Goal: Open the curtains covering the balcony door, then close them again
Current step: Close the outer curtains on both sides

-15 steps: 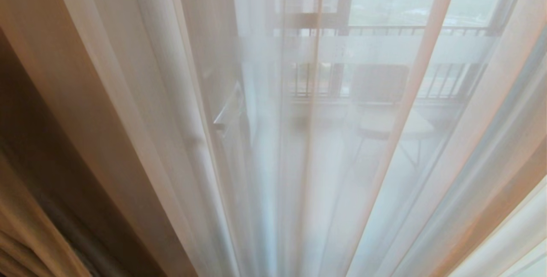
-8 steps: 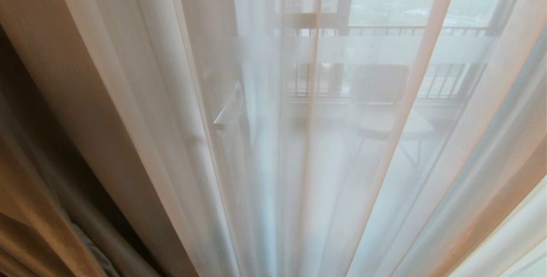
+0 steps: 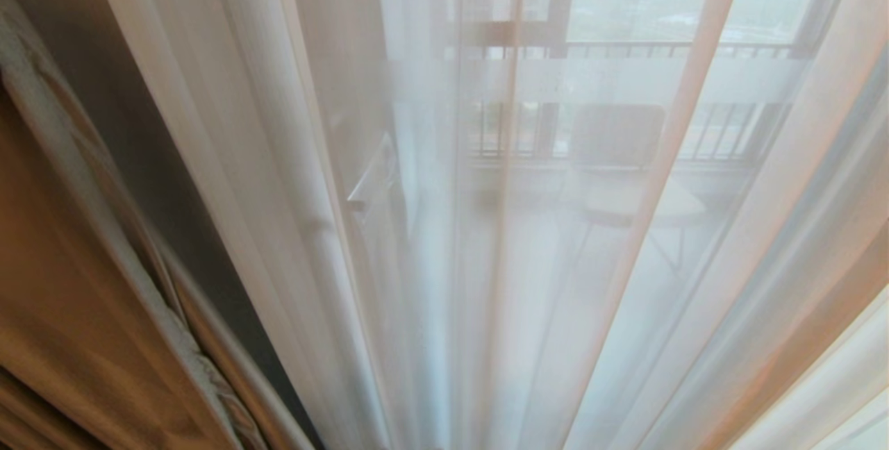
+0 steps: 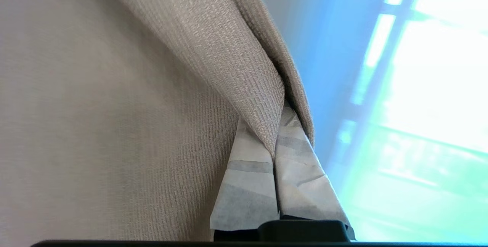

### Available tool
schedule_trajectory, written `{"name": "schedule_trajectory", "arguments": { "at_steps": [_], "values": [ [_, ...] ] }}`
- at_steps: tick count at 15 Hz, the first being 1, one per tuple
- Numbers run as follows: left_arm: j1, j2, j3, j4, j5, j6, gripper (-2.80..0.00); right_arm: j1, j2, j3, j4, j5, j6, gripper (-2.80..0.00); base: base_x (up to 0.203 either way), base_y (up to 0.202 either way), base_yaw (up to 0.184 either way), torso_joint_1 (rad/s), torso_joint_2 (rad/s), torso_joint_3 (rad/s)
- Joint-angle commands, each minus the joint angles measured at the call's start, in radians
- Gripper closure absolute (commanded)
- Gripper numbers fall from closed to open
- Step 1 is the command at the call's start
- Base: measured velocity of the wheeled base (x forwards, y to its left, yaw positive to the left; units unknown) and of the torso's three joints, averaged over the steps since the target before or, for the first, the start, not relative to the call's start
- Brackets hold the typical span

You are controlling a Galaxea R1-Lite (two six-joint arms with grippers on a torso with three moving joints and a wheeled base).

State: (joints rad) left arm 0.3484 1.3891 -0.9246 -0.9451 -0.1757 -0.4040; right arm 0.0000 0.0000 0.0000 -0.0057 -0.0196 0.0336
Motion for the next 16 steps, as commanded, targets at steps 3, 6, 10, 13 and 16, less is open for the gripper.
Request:
{"name": "schedule_trajectory", "arguments": {
  "at_steps": [3,6,10,13,16],
  "values": [
    [-0.135,-0.067,0.044,0.004,-0.008,-0.002,0.00,0.000,0.000,0.000,0.000,0.000,0.000,0.00,0.000,0.000,0.000,0.000,0.00,0.000],
    [-0.223,-0.071,0.050,0.005,0.001,0.001,0.00,0.000,0.000,0.000,0.000,0.000,0.000,0.00,0.000,0.000,0.000,0.000,0.00,0.000],
    [-0.292,-0.070,0.050,0.005,0.005,0.005,0.00,0.000,0.000,0.000,0.000,0.000,0.000,0.00,0.000,0.000,0.000,0.000,0.00,0.000],
    [-0.332,-0.069,0.052,0.006,0.004,0.005,0.00,0.000,0.000,0.000,0.000,0.000,0.000,0.00,0.000,0.000,0.000,0.000,0.00,0.000],
    [-0.378,-0.064,0.055,0.006,0.004,0.005,0.00,0.000,0.000,0.000,0.000,0.000,0.000,0.00,0.000,0.000,0.000,0.000,0.00,0.000]
  ]
}}
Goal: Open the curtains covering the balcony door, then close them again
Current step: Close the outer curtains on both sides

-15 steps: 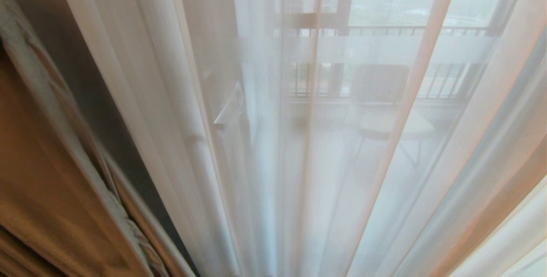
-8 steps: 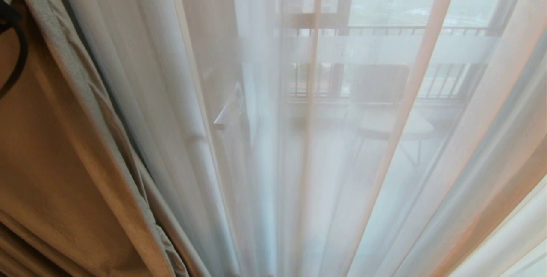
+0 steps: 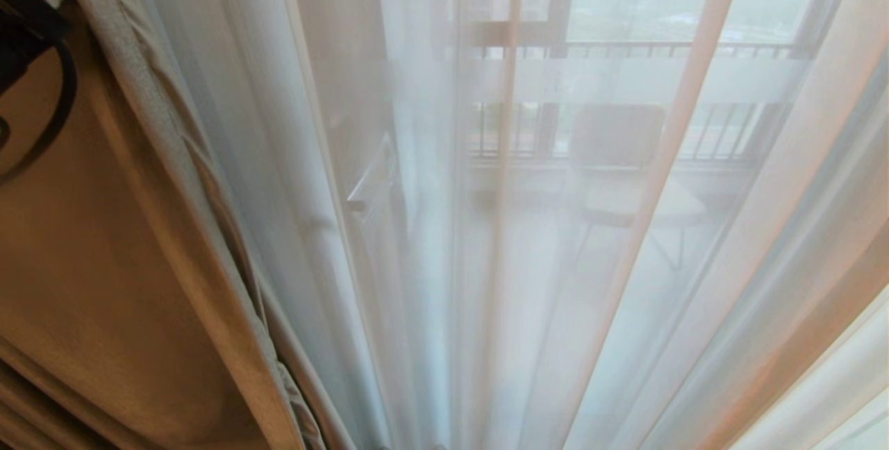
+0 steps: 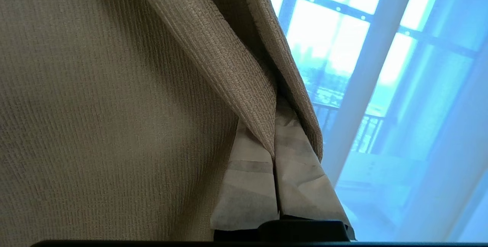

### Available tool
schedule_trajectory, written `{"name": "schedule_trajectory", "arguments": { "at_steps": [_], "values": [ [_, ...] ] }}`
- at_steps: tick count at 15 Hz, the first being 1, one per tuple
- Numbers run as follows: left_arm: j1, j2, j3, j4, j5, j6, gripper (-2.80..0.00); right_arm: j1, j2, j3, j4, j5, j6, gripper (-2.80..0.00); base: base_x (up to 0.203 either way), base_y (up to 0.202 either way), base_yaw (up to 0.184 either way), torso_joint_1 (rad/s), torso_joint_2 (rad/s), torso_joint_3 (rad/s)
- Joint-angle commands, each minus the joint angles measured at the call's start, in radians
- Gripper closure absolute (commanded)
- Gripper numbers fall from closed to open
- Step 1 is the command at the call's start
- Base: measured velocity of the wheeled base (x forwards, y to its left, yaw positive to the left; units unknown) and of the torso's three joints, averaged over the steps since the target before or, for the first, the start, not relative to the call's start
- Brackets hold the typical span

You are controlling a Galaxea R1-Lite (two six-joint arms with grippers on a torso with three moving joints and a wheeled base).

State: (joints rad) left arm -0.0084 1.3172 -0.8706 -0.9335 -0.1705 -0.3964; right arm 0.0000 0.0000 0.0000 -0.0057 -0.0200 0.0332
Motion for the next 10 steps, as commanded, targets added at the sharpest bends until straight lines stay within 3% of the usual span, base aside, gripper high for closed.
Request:
{"name": "schedule_trajectory", "arguments": {
  "at_steps": [1,10],
  "values": [
    [-0.034,0.008,0.001,-0.004,-0.001,-0.002,0.00,0.000,0.000,0.000,0.000,0.000,0.001,0.00,0.000,0.000,0.000,0.000,0.00,0.000],
    [-0.133,0.028,-0.001,-0.005,-0.003,-0.001,0.00,0.000,0.000,0.000,0.000,0.000,0.001,0.00,0.000,0.000,0.000,0.000,0.00,0.000]
  ]
}}
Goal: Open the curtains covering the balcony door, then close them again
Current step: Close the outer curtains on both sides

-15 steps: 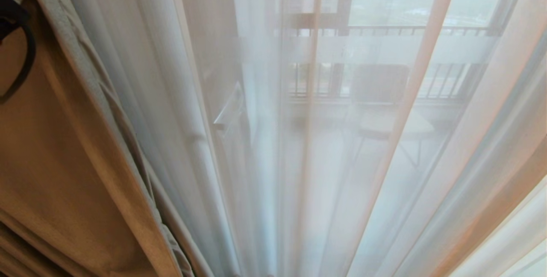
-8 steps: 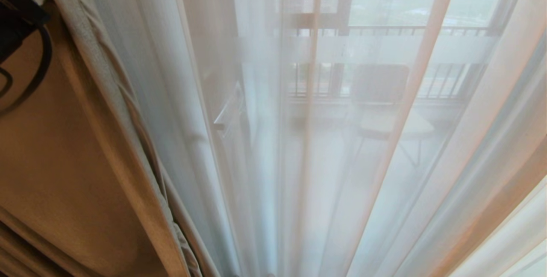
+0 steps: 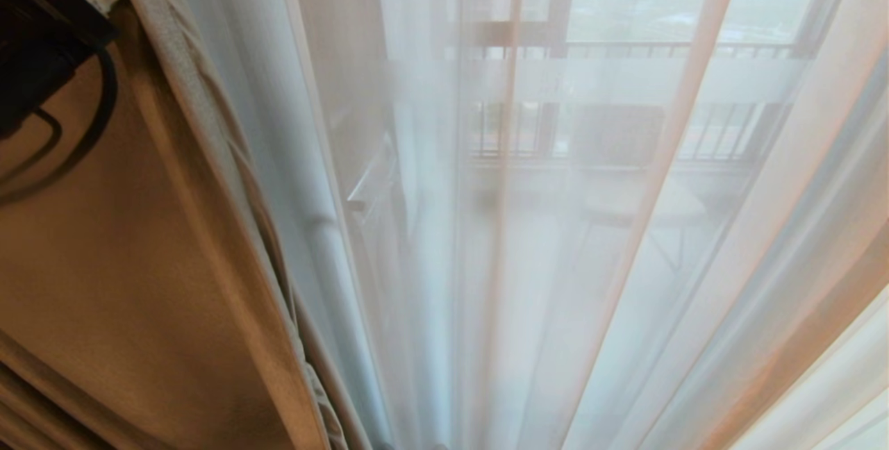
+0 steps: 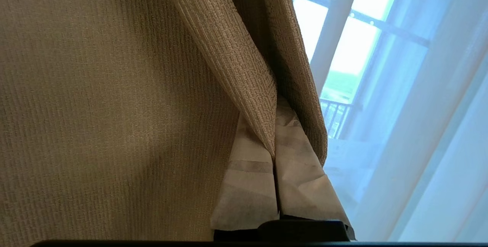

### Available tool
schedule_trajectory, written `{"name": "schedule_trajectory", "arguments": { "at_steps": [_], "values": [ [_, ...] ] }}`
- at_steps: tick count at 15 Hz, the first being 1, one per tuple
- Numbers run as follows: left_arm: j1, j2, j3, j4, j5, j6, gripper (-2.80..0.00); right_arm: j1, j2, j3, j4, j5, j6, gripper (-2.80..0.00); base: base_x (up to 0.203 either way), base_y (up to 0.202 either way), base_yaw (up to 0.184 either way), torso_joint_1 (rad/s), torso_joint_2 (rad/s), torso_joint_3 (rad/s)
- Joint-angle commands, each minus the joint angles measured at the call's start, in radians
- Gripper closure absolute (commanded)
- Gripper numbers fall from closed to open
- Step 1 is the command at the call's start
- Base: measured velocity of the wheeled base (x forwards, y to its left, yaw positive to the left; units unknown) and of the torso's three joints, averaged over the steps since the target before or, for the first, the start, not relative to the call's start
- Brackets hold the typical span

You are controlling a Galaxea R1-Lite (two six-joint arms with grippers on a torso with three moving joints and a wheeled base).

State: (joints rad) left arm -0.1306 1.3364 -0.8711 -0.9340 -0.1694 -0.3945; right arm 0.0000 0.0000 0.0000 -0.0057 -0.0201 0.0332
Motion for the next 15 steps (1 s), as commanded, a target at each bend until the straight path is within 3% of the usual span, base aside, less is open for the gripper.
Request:
{"name": "schedule_trajectory", "arguments": {
  "at_steps": [1,15],
  "values": [
    [-0.023,0.010,0.000,-0.005,-0.003,-0.003,0.00,0.000,0.000,0.000,0.000,0.000,0.001,0.00,0.000,0.000,0.000,0.000,0.00,0.000],
    [-0.142,0.030,0.003,-0.005,-0.001,0.000,0.00,0.000,0.000,0.000,0.000,0.000,0.001,0.00,0.000,0.000,0.000,0.000,0.00,0.000]
  ]
}}
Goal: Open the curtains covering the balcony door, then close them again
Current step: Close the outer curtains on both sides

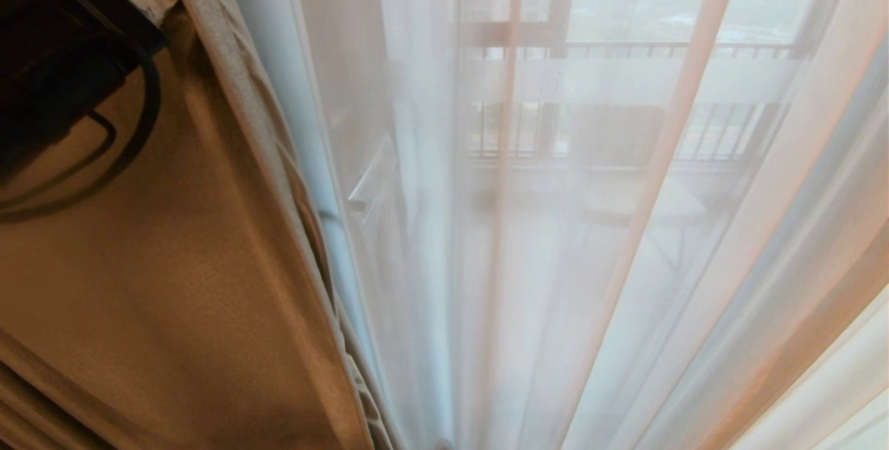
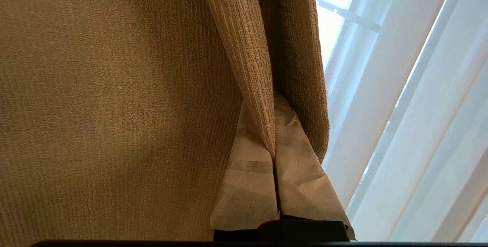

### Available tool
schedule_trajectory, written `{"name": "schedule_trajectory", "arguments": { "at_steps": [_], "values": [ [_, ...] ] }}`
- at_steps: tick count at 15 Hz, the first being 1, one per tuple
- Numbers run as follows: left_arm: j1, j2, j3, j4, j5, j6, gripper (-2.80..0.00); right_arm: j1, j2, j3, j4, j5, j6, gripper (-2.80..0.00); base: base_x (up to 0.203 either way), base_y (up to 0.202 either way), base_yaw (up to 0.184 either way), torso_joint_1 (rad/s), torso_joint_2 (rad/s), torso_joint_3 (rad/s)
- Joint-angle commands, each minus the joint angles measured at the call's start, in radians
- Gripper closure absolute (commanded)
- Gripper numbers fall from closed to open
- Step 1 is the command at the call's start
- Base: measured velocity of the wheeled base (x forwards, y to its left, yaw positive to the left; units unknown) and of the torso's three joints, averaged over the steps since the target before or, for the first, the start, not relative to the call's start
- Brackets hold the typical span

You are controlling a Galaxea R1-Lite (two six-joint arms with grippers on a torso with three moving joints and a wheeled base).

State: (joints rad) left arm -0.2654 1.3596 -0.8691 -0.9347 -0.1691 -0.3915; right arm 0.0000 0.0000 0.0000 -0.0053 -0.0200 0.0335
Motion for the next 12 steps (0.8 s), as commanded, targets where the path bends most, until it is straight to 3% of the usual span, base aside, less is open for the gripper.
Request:
{"name": "schedule_trajectory", "arguments": {
  "at_steps": [1,12],
  "values": [
    [-0.017,0.007,0.006,-0.004,-0.001,-0.003,0.00,0.000,0.000,0.000,-0.001,0.000,0.000,0.00,0.000,0.000,0.000,0.000,0.00,0.000],
    [-0.091,0.031,0.025,-0.010,0.000,-0.002,0.00,0.000,0.000,0.000,-0.001,0.000,0.000,0.00,0.000,0.000,0.000,0.000,0.00,0.000]
  ]
}}
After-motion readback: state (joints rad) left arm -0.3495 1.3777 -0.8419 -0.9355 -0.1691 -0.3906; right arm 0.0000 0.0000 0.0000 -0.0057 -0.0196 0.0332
